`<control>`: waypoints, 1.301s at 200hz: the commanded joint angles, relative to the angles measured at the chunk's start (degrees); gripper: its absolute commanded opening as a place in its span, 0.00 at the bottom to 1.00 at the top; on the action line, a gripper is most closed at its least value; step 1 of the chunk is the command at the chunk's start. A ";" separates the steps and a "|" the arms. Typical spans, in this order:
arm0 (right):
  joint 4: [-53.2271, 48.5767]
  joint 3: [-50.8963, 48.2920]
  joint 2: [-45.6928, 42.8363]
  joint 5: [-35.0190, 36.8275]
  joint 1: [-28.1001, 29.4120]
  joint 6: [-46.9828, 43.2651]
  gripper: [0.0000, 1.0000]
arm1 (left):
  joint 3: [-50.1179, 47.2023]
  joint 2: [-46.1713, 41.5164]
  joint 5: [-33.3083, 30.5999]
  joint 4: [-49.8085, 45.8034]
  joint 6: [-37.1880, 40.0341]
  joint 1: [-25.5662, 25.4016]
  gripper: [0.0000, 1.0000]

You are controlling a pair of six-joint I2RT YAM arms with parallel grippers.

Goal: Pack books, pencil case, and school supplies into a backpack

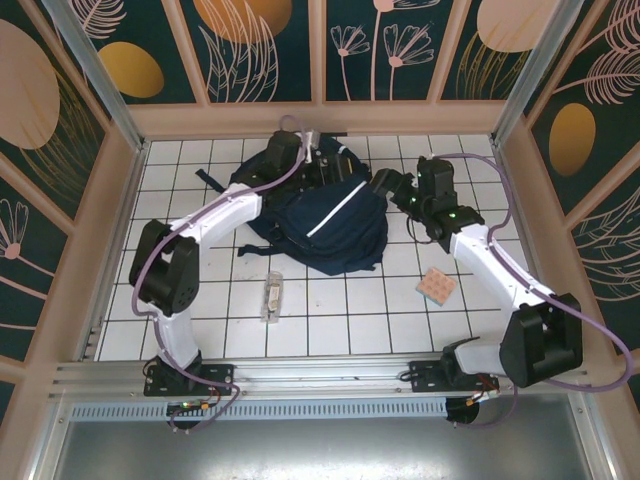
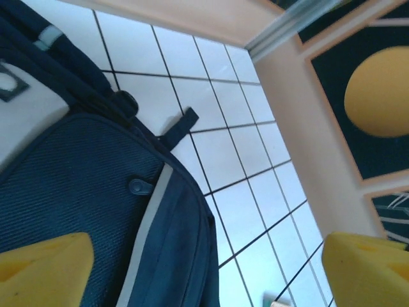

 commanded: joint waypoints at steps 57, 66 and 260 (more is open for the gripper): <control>5.69 -2.77 1.89 -8.80 -4.09 1.21 0.99 | -16.84 -13.78 -14.49 0.13 -1.35 9.44 0.99; 5.91 -3.44 2.27 -9.17 -3.85 1.56 0.99 | -18.85 -14.95 -15.33 0.06 -1.21 10.80 0.99; 8.96 -3.23 5.84 1.37 14.36 5.57 0.94 | -28.47 6.85 -2.91 15.89 -11.95 15.40 0.22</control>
